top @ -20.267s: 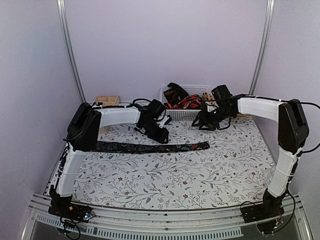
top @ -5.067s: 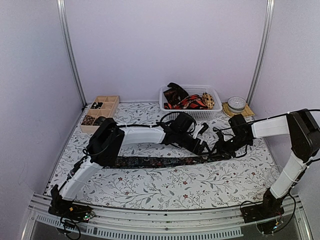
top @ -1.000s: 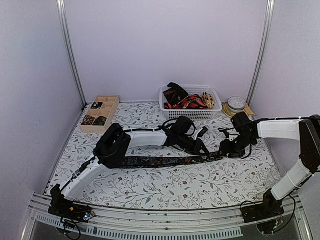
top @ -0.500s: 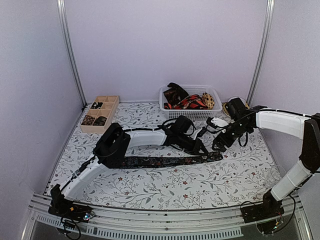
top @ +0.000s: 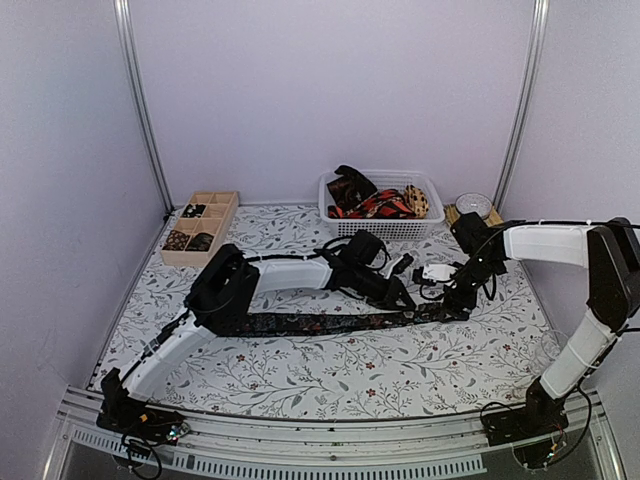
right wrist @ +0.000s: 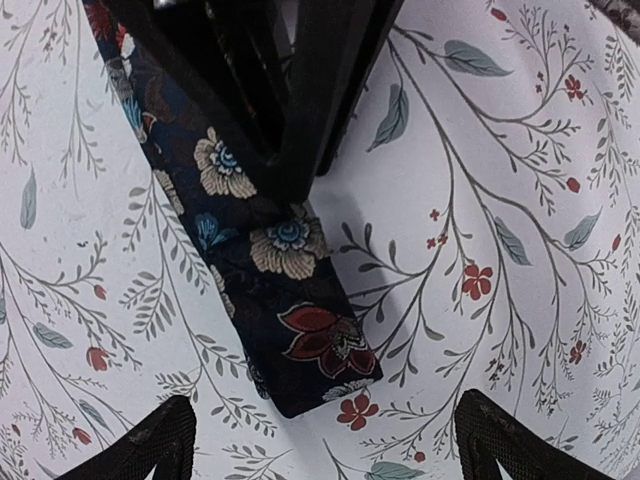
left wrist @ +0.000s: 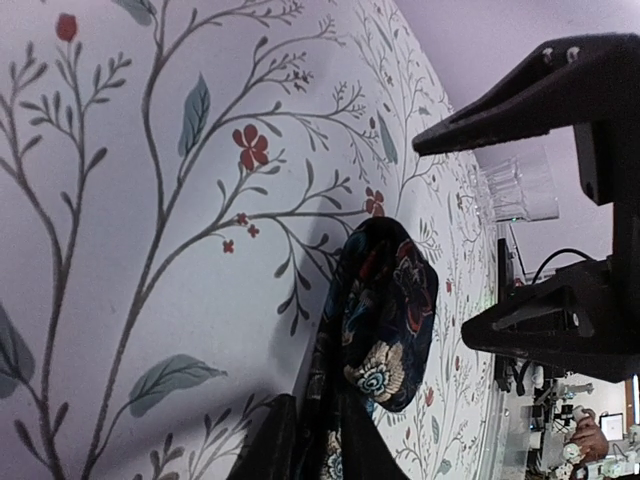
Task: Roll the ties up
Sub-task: Roll the tie at the center of the board.
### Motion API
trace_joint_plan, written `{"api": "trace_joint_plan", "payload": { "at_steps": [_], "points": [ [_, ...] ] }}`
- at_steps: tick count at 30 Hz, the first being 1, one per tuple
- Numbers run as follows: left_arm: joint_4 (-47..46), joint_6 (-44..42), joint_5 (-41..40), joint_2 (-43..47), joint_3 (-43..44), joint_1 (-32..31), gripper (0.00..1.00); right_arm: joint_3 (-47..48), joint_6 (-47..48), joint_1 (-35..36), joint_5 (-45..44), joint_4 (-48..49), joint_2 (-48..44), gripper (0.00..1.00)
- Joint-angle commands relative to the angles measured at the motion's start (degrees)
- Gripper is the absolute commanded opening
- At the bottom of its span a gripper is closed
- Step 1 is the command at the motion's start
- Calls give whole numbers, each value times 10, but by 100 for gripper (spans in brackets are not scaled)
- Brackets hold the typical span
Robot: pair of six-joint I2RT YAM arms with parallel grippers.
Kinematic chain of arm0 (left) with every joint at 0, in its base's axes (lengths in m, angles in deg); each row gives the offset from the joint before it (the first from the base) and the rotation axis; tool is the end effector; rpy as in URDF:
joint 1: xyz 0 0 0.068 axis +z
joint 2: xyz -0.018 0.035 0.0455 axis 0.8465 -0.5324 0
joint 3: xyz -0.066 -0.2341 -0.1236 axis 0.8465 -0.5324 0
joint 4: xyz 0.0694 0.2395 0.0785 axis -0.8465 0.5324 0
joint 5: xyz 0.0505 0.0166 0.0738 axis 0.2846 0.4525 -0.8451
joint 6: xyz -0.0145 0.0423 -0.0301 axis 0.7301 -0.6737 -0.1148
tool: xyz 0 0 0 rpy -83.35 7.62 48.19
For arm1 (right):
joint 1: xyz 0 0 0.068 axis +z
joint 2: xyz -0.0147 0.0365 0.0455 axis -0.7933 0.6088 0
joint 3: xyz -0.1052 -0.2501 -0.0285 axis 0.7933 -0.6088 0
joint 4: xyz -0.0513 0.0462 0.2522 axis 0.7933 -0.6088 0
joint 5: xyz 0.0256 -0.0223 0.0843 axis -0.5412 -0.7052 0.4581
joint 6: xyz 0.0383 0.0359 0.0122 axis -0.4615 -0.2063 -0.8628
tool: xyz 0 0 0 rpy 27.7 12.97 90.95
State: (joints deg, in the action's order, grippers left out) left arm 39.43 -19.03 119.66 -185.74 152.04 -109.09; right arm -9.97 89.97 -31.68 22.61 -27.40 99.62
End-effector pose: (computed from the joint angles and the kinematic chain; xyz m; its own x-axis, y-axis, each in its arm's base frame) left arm 0.3466 -0.4701 0.0798 -0.8180 0.3980 -0.4153 0.5492 0.3260 -0.7695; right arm 0.2796 0.1121 0.1823 -0.2578 -0.9238 -0.2830 -0.9459 0.3011 -0.1210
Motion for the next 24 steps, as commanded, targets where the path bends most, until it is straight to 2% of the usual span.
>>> {"api": "trace_joint_plan", "payload": {
  "at_steps": [1, 5, 13, 24],
  "points": [
    [86, -1, -29, -8, -8, 20, 19, -3, 62, -15, 37, 6, 6, 90],
    [80, 9, -14, -4, 11, 27, 23, -24, 81, -15, 40, 24, 5, 89],
    [35, 15, 3, 62, -50, 41, 29, -31, 103, -14, 14, 57, 30, 89],
    [-57, 26, 7, 202, -250, 69, 31, -24, 120, 4, 8, 77, 73, 79]
  ]
}}
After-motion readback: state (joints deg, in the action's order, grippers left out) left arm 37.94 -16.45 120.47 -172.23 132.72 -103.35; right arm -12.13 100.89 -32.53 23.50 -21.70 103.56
